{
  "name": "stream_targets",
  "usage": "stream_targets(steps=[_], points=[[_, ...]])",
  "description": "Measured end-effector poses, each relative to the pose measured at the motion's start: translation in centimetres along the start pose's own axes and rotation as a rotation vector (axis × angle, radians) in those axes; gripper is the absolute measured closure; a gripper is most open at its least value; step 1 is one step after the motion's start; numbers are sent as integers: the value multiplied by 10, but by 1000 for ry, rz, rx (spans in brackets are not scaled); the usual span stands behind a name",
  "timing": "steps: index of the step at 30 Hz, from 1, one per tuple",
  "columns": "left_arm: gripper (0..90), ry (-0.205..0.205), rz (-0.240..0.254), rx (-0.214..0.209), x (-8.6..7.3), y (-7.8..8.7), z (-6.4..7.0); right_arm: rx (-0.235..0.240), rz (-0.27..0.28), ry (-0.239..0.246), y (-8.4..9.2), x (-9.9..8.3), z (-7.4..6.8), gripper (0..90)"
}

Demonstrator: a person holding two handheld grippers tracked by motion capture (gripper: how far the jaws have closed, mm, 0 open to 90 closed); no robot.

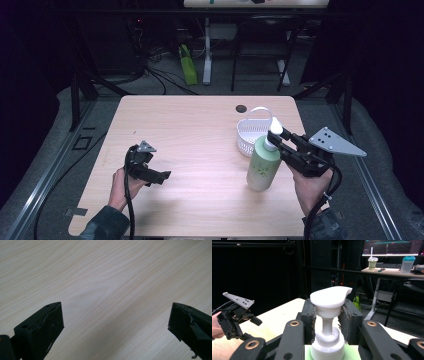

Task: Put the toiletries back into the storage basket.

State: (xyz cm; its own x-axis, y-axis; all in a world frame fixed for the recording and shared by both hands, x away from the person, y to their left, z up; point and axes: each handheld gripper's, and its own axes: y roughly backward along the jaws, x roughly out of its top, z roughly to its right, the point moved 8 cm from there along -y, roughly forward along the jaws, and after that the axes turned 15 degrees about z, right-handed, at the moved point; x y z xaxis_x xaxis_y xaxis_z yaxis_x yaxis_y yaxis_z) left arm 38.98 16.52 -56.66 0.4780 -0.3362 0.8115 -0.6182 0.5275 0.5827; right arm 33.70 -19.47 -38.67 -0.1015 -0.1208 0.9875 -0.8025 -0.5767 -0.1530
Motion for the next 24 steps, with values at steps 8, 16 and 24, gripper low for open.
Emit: stream_targets(steps=[8, 16, 24], points=[[0, -1, -9, -2, -1, -1, -1, -15, 20, 5, 5, 12, 6, 674], [0, 5, -16, 1, -2, -1, -2, -27, 23, 19, 9, 19, 13, 674], [0, 11, -15, 8, -2, -2, -3, -42, 19, 27, 13, 25, 20, 674]])
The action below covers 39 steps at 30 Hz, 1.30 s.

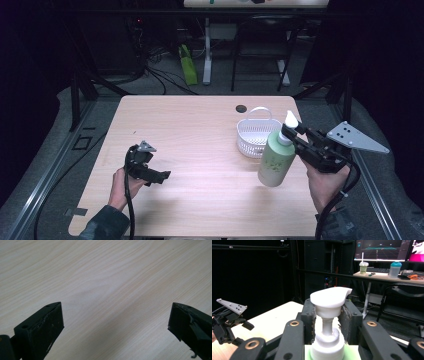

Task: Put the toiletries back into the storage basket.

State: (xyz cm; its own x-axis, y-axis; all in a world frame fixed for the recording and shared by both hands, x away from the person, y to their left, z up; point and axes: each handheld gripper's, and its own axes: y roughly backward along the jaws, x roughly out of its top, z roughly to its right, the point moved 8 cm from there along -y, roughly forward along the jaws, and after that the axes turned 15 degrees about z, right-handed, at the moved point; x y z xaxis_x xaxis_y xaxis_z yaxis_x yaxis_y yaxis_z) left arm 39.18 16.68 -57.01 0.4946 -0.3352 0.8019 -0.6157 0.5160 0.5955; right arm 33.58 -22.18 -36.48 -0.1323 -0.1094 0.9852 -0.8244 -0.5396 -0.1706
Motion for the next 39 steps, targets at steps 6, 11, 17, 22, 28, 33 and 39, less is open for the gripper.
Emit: stream_targets(steps=[6, 11, 17, 22, 28, 33, 39], points=[[0, -5, -4, -2, 0, 0, -1, -14, -1, 10, 2, 8, 7, 674], [0, -4, -7, -2, 0, -1, -1, -23, 15, 25, 2, 19, 12, 674], [0, -8, -6, -1, 0, 0, -1, -33, 33, 32, 2, 31, 16, 674], [0, -8, -4, -2, 0, 0, -1, -35, 47, 38, 3, 38, 19, 674], [0, -9, -6, 0, 0, 0, -1, -39, 48, 41, 0, 46, 22, 674], [0, -8, 12, 12, 3, 1, -2, -44, 56, 48, -2, 54, 26, 674], [0, -10, 7, 6, 2, 0, -1, -51, 68, 40, -7, 62, 31, 674]])
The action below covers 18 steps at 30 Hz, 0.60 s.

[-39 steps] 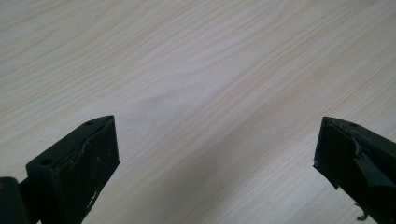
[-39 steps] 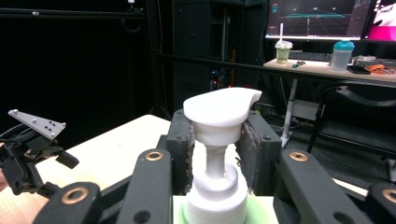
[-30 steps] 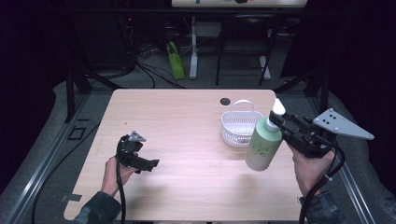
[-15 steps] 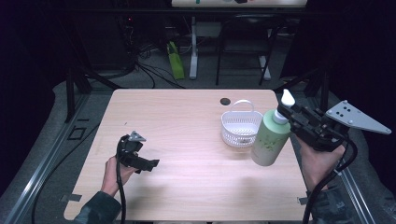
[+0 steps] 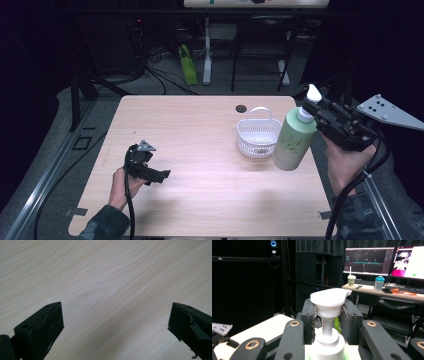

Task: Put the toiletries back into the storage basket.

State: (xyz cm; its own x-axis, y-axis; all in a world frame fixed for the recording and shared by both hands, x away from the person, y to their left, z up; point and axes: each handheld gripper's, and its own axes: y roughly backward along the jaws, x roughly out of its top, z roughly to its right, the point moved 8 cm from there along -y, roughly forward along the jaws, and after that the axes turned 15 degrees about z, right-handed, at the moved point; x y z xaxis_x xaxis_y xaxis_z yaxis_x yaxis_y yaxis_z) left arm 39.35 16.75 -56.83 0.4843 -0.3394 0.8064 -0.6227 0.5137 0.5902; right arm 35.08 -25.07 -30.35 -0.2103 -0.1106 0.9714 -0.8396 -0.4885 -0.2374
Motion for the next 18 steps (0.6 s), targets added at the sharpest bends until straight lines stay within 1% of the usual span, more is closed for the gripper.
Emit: stream_targets(steps=[2, 5, 10, 14, 18], points=[[0, -1, -2, 3, 0, -1, 0, -3, 2, 1, -2, 1, 1, 674], [0, -2, -10, -4, -1, 0, 0, -4, 5, 4, -7, 3, 3, 674], [0, -1, -6, -3, -1, 0, 0, -12, 17, -6, -14, 6, 7, 674], [0, -1, -8, -3, -1, -1, 0, -12, 19, -1, -18, 7, 9, 674], [0, -1, -11, -6, -1, -1, 1, -17, 23, 2, -26, 12, 11, 674]])
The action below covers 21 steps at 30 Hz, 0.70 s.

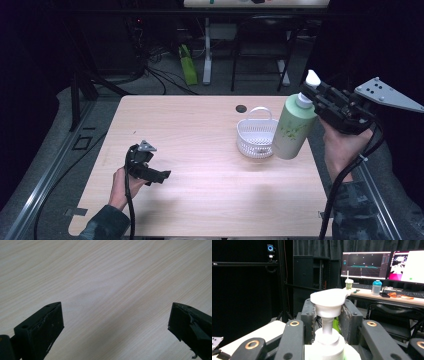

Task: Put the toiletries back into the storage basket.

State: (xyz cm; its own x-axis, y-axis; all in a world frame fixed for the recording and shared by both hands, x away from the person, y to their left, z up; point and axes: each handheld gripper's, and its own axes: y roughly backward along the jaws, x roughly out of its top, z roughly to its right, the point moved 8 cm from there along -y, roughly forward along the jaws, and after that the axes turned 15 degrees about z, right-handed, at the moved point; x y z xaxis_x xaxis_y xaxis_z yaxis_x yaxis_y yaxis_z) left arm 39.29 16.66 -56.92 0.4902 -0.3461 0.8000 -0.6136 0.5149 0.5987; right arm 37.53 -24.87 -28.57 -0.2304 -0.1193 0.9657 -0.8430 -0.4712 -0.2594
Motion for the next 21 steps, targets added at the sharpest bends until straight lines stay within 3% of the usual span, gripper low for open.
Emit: stream_targets(steps=[21], points=[[0, -7, 0, -6, 0, -2, 1, -20, 20, 6, -33, 12, 11, 674]])
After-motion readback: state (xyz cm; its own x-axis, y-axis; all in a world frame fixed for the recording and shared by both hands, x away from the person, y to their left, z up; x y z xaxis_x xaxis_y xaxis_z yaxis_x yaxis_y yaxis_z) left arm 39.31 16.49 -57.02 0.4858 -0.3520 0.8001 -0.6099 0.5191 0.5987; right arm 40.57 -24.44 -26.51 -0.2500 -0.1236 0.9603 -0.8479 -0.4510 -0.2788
